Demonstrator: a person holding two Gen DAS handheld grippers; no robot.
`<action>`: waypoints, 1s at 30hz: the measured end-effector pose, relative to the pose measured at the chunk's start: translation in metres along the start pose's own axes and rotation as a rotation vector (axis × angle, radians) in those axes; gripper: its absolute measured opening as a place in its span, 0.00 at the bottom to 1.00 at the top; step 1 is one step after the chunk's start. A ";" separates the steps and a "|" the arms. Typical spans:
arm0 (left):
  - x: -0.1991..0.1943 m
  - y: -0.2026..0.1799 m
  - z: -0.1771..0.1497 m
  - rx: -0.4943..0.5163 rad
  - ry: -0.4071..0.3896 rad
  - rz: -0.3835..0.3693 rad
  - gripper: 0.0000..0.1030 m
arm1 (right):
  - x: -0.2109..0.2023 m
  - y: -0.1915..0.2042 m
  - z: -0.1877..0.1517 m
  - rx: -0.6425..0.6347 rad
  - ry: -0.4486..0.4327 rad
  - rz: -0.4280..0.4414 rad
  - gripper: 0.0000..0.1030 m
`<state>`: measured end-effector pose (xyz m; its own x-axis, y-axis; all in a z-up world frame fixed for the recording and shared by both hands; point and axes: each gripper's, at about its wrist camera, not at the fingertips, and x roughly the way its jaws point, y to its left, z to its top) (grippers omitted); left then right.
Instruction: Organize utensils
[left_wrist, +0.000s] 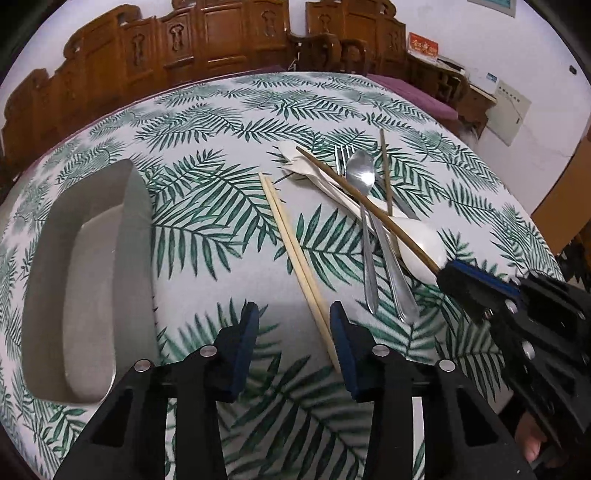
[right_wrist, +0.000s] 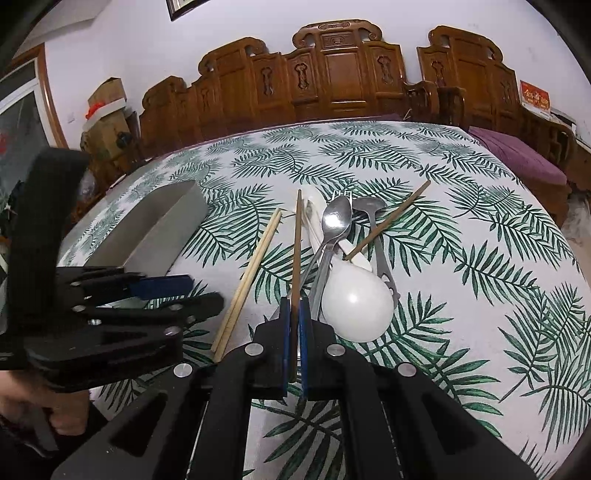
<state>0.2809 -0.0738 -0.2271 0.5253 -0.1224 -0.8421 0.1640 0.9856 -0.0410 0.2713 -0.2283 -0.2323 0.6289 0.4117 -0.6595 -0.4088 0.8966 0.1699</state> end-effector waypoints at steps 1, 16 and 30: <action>0.003 -0.001 0.001 -0.004 0.004 -0.001 0.32 | 0.000 0.001 0.000 -0.002 0.002 0.002 0.05; 0.032 0.004 0.020 -0.047 0.068 0.061 0.15 | 0.003 0.004 -0.002 -0.002 0.010 0.007 0.06; -0.004 0.015 0.013 -0.035 0.010 0.038 0.04 | -0.001 0.007 0.001 -0.007 -0.004 0.003 0.05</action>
<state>0.2923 -0.0597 -0.2169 0.5219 -0.0838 -0.8489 0.1143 0.9931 -0.0277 0.2685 -0.2225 -0.2295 0.6304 0.4154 -0.6557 -0.4158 0.8940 0.1666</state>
